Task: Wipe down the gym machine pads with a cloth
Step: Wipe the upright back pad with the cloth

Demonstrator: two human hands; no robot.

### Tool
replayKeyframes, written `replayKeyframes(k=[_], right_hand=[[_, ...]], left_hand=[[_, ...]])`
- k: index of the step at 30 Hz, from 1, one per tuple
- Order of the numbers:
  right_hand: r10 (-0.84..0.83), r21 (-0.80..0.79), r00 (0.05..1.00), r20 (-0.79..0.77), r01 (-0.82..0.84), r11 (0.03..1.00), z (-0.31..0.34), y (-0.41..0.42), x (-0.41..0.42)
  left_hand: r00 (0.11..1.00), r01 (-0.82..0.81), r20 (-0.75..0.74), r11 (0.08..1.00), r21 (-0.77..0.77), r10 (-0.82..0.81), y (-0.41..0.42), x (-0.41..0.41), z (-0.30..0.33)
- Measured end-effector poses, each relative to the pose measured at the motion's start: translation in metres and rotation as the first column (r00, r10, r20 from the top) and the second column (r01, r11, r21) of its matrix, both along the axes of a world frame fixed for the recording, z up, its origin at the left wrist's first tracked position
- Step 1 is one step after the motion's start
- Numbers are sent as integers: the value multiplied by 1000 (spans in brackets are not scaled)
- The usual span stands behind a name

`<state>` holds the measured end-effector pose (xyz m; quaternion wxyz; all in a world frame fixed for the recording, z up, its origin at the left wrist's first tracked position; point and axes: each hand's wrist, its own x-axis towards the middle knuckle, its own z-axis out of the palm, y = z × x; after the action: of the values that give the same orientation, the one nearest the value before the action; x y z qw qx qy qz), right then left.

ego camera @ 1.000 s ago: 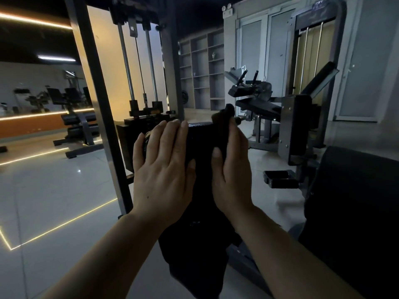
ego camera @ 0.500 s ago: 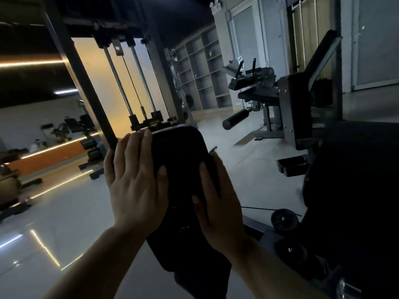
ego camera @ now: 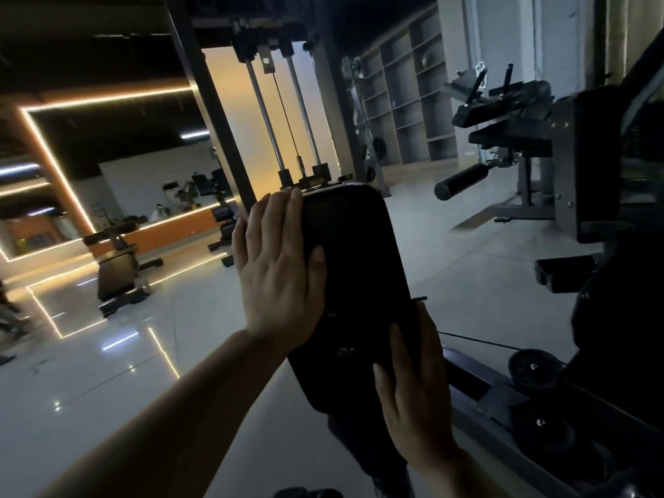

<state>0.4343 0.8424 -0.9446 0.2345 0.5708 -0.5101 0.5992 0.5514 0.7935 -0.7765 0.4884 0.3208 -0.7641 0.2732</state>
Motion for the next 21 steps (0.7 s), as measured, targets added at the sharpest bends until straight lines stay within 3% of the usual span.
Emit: replayKeyframes(k=[4, 9, 16, 21], right_hand=[[64, -53, 981, 182, -55, 997, 47, -5, -2], [31, -128, 996, 82, -20, 992, 120, -16, -4], [-82, -138, 995, 51, 88, 986, 54, -11, 4], [-7, -133, 990, 143, 26, 991, 110, -13, 3]], left_hand=[[1000, -9, 12, 1000, 20, 9, -1, 0, 1], [999, 14, 29, 1000, 13, -14, -2, 2, 1], [998, 49, 24, 999, 17, -49, -2, 3, 1], [997, 75, 25, 997, 30, -76, -2, 4, 2]])
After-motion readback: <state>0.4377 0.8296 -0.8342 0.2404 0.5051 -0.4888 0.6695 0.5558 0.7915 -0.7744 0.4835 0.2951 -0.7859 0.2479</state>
